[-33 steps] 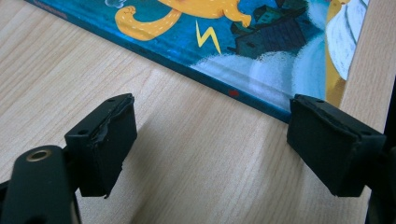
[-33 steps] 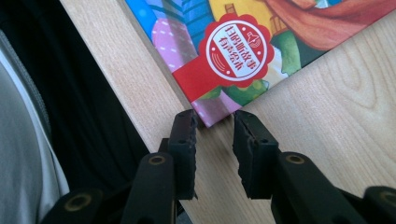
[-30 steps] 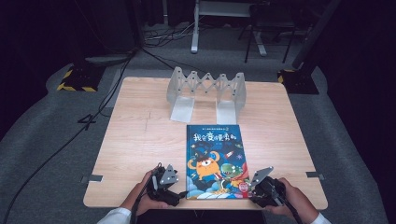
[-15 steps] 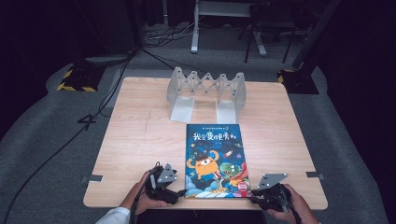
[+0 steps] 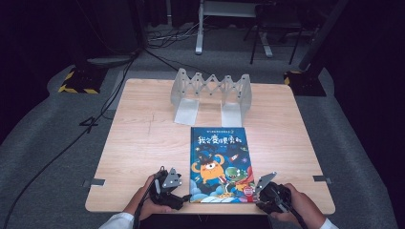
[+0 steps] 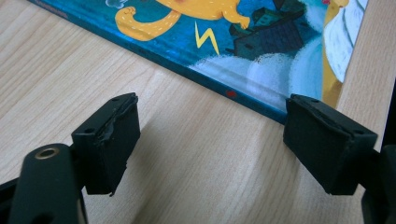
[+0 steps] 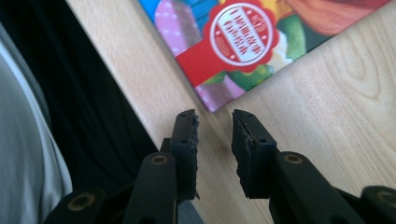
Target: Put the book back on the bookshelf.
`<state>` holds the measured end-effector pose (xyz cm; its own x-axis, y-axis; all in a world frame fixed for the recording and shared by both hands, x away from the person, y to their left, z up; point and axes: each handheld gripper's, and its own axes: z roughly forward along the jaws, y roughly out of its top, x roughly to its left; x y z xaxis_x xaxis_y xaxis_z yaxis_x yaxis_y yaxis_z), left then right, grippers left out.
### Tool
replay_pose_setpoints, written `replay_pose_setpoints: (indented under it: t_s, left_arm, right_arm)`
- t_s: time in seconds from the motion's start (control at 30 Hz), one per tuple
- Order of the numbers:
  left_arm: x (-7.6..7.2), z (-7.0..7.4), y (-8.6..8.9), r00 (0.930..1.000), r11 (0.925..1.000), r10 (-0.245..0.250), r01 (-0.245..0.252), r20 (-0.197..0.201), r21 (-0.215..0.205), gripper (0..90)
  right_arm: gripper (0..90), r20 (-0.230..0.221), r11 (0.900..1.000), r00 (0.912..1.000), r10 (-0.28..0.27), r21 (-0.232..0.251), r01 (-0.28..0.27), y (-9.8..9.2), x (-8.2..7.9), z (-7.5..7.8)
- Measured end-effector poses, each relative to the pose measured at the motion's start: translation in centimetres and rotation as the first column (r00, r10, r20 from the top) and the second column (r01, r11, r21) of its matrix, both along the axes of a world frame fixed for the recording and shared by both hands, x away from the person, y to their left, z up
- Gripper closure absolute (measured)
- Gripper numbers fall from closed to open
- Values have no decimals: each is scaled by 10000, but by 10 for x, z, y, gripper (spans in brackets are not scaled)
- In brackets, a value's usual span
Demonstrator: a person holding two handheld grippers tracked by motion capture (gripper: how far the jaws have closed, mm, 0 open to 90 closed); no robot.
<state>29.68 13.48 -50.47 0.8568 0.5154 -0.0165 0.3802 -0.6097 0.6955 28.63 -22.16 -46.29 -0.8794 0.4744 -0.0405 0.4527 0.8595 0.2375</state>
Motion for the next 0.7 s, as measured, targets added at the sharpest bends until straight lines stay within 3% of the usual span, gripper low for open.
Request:
replay_pose_setpoints:
  t_s: [0.2,0.4,0.47,0.5,0.53,0.57,0.6,0.67,0.7]
  left_arm:
    - [-1,0,-2,10000,10000,-23,23,-28,37,186]
    - [1,0,0,10000,9999,37,-38,-89,-94,191]
    - [3,0,2,9996,9995,179,-184,-221,-259,192]
    - [4,0,4,9994,9993,230,-237,-242,-278,193]
    - [4,0,5,9993,9992,279,-286,-260,-283,191]
    - [4,0,5,9993,9992,279,-286,-260,-283,189]
    - [4,0,5,9993,9993,290,-296,-237,-246,189]
    - [4,0,5,9992,9992,369,-370,-122,-127,175]
    - [3,0,4,9990,9990,445,-445,-65,-22,177]
  right_arm:
    - [771,-286,9999,9996,17,-122,-21,3,8,1]
    - [776,331,9932,9992,-226,1152,187,-10,0,-4]
    - [776,939,9847,9956,-22,1736,-142,-15,-5,-7]
    - [775,950,9747,9952,-228,2233,10,-18,-6,-10]
    - [770,1159,9529,9928,-296,3031,-70,-22,-7,-15]
    - [740,1196,9453,9921,-364,3263,-47,-23,-7,-16]
    - [740,1196,9453,9921,-364,3263,-47,-23,-7,-16]
    - [622,1270,9029,9900,-613,4299,8,-27,-7,-18]
    - [583,1143,8772,9917,-586,4802,-35,-30,-6,-17]
